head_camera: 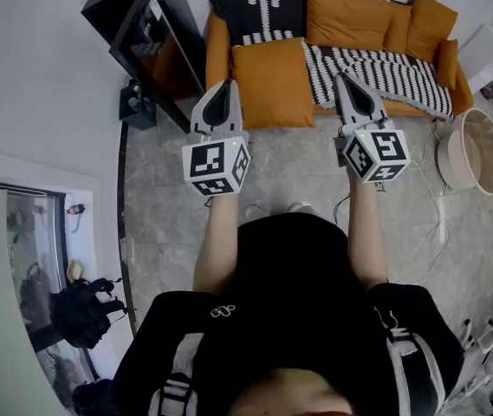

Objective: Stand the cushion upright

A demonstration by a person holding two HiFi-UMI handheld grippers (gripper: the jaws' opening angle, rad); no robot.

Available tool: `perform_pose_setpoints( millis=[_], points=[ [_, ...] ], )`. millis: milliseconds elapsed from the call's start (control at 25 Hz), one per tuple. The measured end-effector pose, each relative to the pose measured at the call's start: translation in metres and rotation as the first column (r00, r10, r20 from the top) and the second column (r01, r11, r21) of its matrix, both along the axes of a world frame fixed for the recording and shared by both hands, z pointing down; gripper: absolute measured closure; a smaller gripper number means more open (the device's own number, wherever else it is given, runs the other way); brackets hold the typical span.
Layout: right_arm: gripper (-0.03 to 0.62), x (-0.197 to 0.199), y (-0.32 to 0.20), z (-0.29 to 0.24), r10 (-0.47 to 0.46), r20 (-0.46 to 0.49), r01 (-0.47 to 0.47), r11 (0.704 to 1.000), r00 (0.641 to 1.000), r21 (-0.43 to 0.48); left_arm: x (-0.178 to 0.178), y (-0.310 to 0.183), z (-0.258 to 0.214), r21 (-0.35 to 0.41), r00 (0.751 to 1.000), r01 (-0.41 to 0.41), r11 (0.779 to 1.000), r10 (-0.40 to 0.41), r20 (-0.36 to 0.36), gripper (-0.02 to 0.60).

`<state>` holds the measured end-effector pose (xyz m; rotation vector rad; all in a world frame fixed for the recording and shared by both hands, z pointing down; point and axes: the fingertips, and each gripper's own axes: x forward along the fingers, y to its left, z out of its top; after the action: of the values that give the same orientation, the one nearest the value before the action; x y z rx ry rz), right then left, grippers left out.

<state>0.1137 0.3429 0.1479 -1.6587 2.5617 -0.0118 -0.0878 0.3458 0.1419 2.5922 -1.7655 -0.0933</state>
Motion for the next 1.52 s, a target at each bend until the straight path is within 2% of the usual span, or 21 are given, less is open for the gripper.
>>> perform_pose_setpoints(
  millis=[200, 600, 920, 1040, 1200, 1400, 1520],
  points=[
    [0.583, 0.006, -0.005, -0.003, 0.018, -0.009, -0.017, 1.000, 1.000, 0.026, 0.002, -0.006, 0.005, -0.014, 1.000, 0.009, 1.000, -0.009, -0.003, 0.571],
    [0.582, 0.028, -0.023, 0.011, 0.026, 0.011, -0.026, 1.000, 1.000, -0.007, 0.011, -0.017, 0.023, -0.052, 0.999, 0.035, 0.998, -0.036, -0.010, 0.571],
    [0.582, 0.041, -0.039, 0.022, -0.020, 0.016, 0.021, 1.000, 1.000, -0.020, 0.025, -0.029, 0.039, -0.079, 0.998, 0.055, 0.995, -0.056, -0.003, 0.571],
    [0.582, 0.053, -0.044, 0.031, -0.014, -0.003, 0.014, 0.999, 1.000, -0.029, 0.016, -0.036, 0.057, -0.122, 0.996, 0.090, 0.988, -0.091, 0.002, 0.571],
    [0.582, 0.057, -0.058, 0.051, -0.021, 0.018, 0.022, 0.997, 1.000, -0.067, -0.005, -0.040, 0.074, -0.164, 0.988, 0.156, 0.974, -0.156, 0.010, 0.571],
    [0.582, 0.036, -0.076, 0.057, -0.096, 0.008, 0.096, 0.992, 0.995, -0.075, 0.001, -0.060, 0.073, -0.150, 0.991, 0.136, 0.979, -0.135, 0.017, 0.571],
    [0.582, 0.036, -0.098, 0.061, -0.099, 0.010, 0.100, 0.992, 0.995, -0.078, 0.009, -0.087, 0.074, -0.146, 0.994, 0.107, 0.983, -0.106, 0.014, 0.571]
  ],
)
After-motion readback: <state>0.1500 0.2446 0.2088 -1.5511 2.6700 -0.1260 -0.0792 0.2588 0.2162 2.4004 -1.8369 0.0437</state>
